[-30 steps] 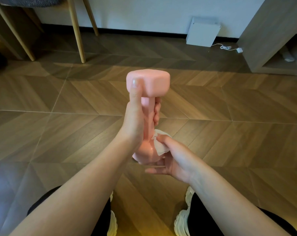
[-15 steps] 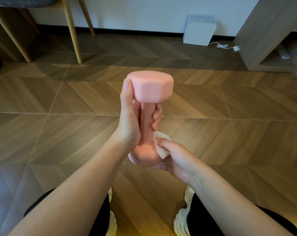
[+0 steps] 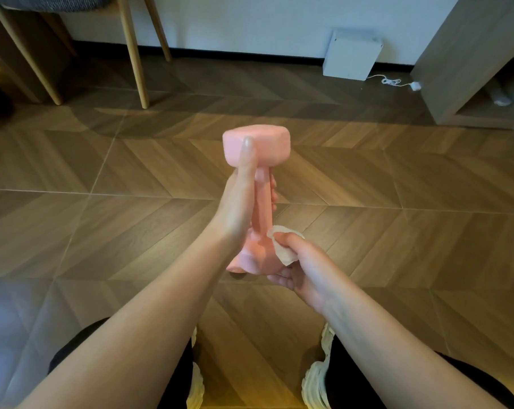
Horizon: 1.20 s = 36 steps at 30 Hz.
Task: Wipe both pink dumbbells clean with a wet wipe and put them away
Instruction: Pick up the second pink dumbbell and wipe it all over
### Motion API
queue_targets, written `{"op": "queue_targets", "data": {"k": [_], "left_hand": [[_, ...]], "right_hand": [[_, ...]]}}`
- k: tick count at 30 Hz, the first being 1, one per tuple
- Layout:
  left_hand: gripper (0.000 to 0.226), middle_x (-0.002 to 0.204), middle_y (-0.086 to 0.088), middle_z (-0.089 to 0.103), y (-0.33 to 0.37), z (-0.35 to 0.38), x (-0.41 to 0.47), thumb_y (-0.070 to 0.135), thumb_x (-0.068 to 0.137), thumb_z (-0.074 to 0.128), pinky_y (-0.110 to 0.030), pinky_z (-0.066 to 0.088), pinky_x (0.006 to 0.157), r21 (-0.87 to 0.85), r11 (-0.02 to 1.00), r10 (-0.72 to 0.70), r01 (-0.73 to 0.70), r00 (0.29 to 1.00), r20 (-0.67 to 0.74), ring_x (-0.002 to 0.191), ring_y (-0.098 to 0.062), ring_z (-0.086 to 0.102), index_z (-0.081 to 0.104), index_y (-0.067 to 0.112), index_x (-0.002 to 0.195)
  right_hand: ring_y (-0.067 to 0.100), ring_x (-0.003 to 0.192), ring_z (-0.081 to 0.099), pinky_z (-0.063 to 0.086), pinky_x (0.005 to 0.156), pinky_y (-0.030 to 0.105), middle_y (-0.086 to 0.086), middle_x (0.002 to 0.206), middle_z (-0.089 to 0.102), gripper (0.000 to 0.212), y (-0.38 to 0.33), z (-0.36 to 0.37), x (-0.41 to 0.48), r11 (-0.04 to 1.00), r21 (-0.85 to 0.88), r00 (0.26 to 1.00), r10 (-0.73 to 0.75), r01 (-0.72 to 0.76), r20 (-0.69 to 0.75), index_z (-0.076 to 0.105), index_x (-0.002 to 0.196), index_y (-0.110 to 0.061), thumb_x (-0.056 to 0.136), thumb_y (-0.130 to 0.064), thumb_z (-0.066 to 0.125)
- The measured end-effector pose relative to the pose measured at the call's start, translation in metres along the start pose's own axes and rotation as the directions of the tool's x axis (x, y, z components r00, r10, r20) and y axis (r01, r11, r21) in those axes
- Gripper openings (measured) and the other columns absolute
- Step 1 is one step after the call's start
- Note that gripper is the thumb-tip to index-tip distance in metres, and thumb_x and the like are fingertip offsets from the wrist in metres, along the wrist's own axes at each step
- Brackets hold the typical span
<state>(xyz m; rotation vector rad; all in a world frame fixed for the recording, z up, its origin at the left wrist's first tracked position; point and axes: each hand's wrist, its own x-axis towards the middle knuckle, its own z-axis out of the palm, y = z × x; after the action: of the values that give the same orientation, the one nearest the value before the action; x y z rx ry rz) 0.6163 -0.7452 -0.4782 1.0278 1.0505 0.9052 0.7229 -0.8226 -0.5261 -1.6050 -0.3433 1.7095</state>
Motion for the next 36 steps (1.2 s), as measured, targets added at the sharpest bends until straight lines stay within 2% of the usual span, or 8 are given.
{"op": "queue_targets", "data": {"k": [4,9,13,17,22,29,34,36], "left_hand": [[0.082,0.06,-0.005,0.048,0.005,0.006,-0.004,0.09,0.07,0.027,-0.036,0.037,0.062,-0.072,0.997,-0.009,0.008,1.0,-0.015,0.055,-0.017,0.042,0.053,0.013,0.063],[0.082,0.058,-0.005,0.042,0.013,0.004,-0.008,0.075,0.087,0.011,-0.029,0.028,0.051,-0.221,0.975,0.017,-0.011,1.0,0.024,0.051,-0.014,0.034,0.054,0.007,0.075],[0.086,0.055,-0.004,0.043,0.007,0.003,-0.008,0.081,0.083,0.011,-0.031,0.029,0.051,-0.226,0.974,-0.003,0.023,0.996,0.088,0.049,-0.017,0.033,0.053,0.007,0.073],[0.086,0.056,-0.006,0.044,0.008,0.004,-0.007,0.076,0.082,0.012,-0.031,0.029,0.05,-0.232,0.972,0.05,-0.019,0.99,0.129,0.048,-0.017,0.034,0.058,0.004,0.082],[0.086,0.05,-0.004,0.044,0.01,0.006,-0.006,0.08,0.083,0.009,-0.028,0.029,0.047,-0.27,0.963,0.038,0.015,0.981,0.189,0.044,-0.018,0.034,0.053,0.009,0.063],[0.092,0.055,-0.006,0.049,0.014,-0.001,-0.005,0.081,0.083,0.007,-0.033,0.028,0.051,-0.375,0.923,0.032,0.083,0.957,0.289,0.049,-0.021,0.036,0.061,0.007,0.07],[0.094,0.07,-0.009,0.055,0.008,0.003,-0.002,0.087,0.065,0.026,-0.036,0.044,0.067,0.042,0.999,0.008,-0.012,0.996,0.09,0.065,-0.021,0.052,0.058,0.0,0.082],[0.083,0.071,-0.006,0.052,0.006,0.006,-0.004,0.084,0.06,0.032,-0.032,0.043,0.066,0.049,0.999,0.012,-0.014,1.0,0.026,0.063,-0.017,0.049,0.054,0.007,0.08]], "right_hand": [[0.022,0.093,0.062,0.053,0.079,0.035,0.004,0.107,0.068,0.028,0.0,0.004,0.005,0.999,-0.033,0.999,0.003,-0.005,-0.048,0.065,0.115,-0.021,0.09,-0.034,0.062],[0.016,0.096,0.062,0.049,0.089,0.036,-0.002,0.107,0.07,0.031,-0.004,-0.004,0.007,0.995,-0.098,0.993,0.019,-0.007,0.114,0.066,0.12,-0.027,0.09,-0.032,0.062],[0.02,0.099,0.056,0.049,0.096,0.04,-0.003,0.11,0.066,0.033,0.0,0.004,0.009,0.985,-0.17,1.0,0.027,-0.028,-0.009,0.069,0.11,-0.028,0.081,-0.046,0.064],[0.017,0.097,0.06,0.044,0.102,0.042,-0.003,0.103,0.069,0.027,-0.01,-0.003,0.005,0.993,-0.115,0.996,0.034,-0.023,0.088,0.066,0.119,-0.024,0.093,-0.027,0.057],[0.017,0.088,0.062,0.046,0.102,0.045,-0.004,0.095,0.068,0.019,-0.013,-0.005,0.004,0.98,-0.196,0.994,0.06,-0.041,0.093,0.067,0.101,-0.026,0.094,-0.037,0.053],[0.019,0.089,0.057,0.039,0.106,0.05,-0.006,0.081,0.068,0.017,-0.02,-0.014,0.0,0.978,-0.193,0.977,0.116,-0.081,0.18,0.066,0.096,-0.024,0.095,-0.026,0.049],[0.017,0.081,0.052,0.049,0.087,0.038,0.0,0.089,0.06,0.01,-0.014,-0.013,0.003,0.993,-0.083,0.995,0.085,-0.081,0.05,0.067,0.095,-0.019,0.091,-0.023,0.059],[0.018,0.083,0.054,0.049,0.08,0.035,0.001,0.091,0.061,0.01,-0.011,-0.01,0.006,0.995,-0.055,0.997,0.077,-0.078,-0.011,0.067,0.094,-0.018,0.088,-0.026,0.063]]}}
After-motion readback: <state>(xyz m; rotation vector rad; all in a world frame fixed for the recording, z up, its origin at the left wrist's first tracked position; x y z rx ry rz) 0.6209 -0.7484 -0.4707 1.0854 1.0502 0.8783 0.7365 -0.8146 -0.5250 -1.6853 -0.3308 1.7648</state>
